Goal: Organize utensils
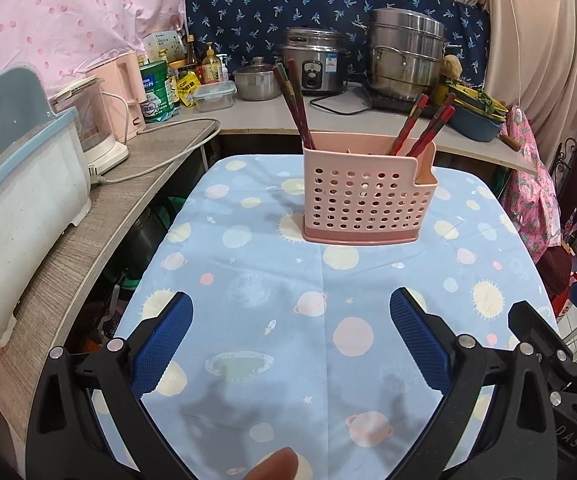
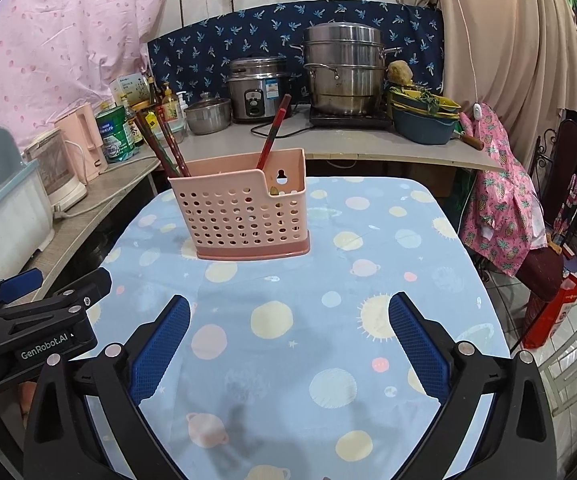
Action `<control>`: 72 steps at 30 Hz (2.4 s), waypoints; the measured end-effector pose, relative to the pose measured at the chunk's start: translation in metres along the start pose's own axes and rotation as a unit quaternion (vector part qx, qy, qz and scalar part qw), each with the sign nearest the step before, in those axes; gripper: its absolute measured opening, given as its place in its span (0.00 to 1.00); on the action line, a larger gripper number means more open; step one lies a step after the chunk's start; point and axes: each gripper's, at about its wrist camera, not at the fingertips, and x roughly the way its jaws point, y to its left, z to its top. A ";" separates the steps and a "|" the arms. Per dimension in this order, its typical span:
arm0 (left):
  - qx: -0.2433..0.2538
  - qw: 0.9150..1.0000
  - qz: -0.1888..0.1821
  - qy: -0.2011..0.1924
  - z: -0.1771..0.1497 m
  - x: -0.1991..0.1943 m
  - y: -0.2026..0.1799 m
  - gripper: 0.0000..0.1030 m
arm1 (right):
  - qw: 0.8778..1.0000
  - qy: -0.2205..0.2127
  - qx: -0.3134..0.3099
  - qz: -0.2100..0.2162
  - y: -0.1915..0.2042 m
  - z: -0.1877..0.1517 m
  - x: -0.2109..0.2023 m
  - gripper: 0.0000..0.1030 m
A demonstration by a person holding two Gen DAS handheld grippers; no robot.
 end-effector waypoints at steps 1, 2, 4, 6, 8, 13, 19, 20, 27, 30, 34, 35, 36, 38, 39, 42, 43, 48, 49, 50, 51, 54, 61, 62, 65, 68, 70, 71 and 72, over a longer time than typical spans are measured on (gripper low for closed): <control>0.001 1.000 0.000 0.001 -0.001 0.001 0.000 0.92 | 1.000 0.001 -0.001 -0.001 0.001 -0.001 0.001 0.93; 0.003 1.000 0.000 0.003 -0.002 0.001 -0.001 0.92 | 1.000 0.002 -0.001 -0.001 0.001 -0.002 0.001 0.93; 0.008 1.000 0.002 0.004 -0.003 0.003 -0.003 0.92 | 1.000 0.007 0.000 -0.003 0.002 -0.003 0.004 0.93; 0.010 1.000 0.003 0.004 -0.004 0.004 -0.003 0.92 | 1.000 0.009 -0.002 -0.003 0.003 -0.003 0.005 0.93; 0.009 1.000 0.004 0.005 -0.005 0.004 -0.002 0.92 | 1.000 0.009 -0.006 -0.006 0.005 -0.004 0.006 0.93; 0.004 1.000 0.006 0.007 -0.004 0.007 0.001 0.92 | 1.000 0.010 -0.010 -0.007 0.007 -0.003 0.009 0.93; 0.004 1.000 0.012 0.009 -0.002 0.013 0.003 0.92 | 1.000 0.012 -0.006 -0.006 0.006 -0.001 0.015 0.93; 0.004 1.000 0.012 0.010 -0.002 0.014 0.003 0.93 | 1.000 0.012 -0.007 -0.006 0.006 0.000 0.016 0.93; 0.002 1.000 0.016 0.015 0.002 0.027 0.005 0.93 | 1.000 0.012 -0.007 -0.007 0.005 0.002 0.026 0.93; 0.003 1.000 0.020 0.016 0.003 0.031 0.004 0.93 | 1.000 0.014 -0.003 -0.007 0.004 0.003 0.031 0.93; 0.004 1.000 0.023 0.017 0.005 0.036 0.005 0.93 | 1.000 0.016 -0.002 -0.009 0.002 0.005 0.037 0.93; 0.004 1.000 0.023 0.017 0.005 0.037 0.005 0.93 | 1.000 0.017 -0.002 -0.010 0.002 0.005 0.039 0.93; 0.004 1.000 0.024 0.016 0.005 0.038 0.005 0.93 | 1.000 0.017 -0.003 -0.011 0.002 0.006 0.039 0.93; 0.004 1.000 0.025 0.016 0.006 0.039 0.007 0.93 | 1.000 0.016 -0.005 -0.012 0.003 0.006 0.041 0.93; 0.003 1.000 0.026 0.016 0.007 0.040 0.007 0.93 | 1.000 0.016 -0.006 -0.012 0.004 0.006 0.041 0.93; 0.002 1.000 0.027 0.017 0.008 0.041 0.008 0.93 | 1.000 0.016 -0.008 -0.011 0.005 0.007 0.043 0.93; 0.002 1.000 0.026 0.017 0.008 0.042 0.009 0.93 | 1.000 0.016 -0.008 -0.010 0.006 0.008 0.043 0.93; 0.003 1.000 0.026 0.016 0.008 0.043 0.009 0.93 | 1.000 0.014 -0.012 -0.010 0.009 0.009 0.045 0.93; 0.003 1.000 0.027 0.016 0.008 0.042 0.009 0.93 | 1.000 0.015 -0.011 -0.010 0.009 0.009 0.045 0.93; 0.003 0.999 0.027 0.016 0.008 0.042 0.009 0.93 | 1.000 0.015 -0.011 -0.010 0.009 0.009 0.045 0.93; 0.003 1.000 0.026 0.017 0.008 0.043 0.010 0.93 | 1.000 0.014 -0.011 -0.010 0.009 0.009 0.045 0.93; 0.003 0.999 0.027 0.017 0.008 0.043 0.009 0.93 | 1.000 0.015 -0.011 -0.010 0.009 0.009 0.045 0.93; 0.003 0.999 0.027 0.017 0.009 0.045 0.009 0.93 | 1.000 0.017 -0.010 -0.010 0.009 0.010 0.048 0.93; 0.003 0.999 0.027 0.017 0.009 0.045 0.009 0.93 | 1.000 0.017 -0.011 -0.010 0.009 0.010 0.048 0.93; 0.005 0.999 0.027 0.018 0.009 0.047 0.009 0.93 | 1.000 0.017 -0.010 -0.009 0.009 0.010 0.048 0.93; 0.005 0.999 0.027 0.018 0.008 0.048 0.006 0.93 | 1.000 0.016 -0.010 -0.010 0.010 0.010 0.048 0.93; 0.005 0.999 0.027 0.018 0.008 0.048 0.007 0.93 | 1.000 0.017 -0.010 -0.010 0.009 0.010 0.048 0.93; 0.005 0.999 0.027 0.018 0.008 0.048 0.006 0.93 | 1.000 0.017 -0.010 -0.010 0.009 0.010 0.048 0.93; 0.005 0.999 0.027 0.018 0.008 0.049 0.006 0.93 | 1.000 0.017 -0.010 -0.010 0.009 0.010 0.048 0.93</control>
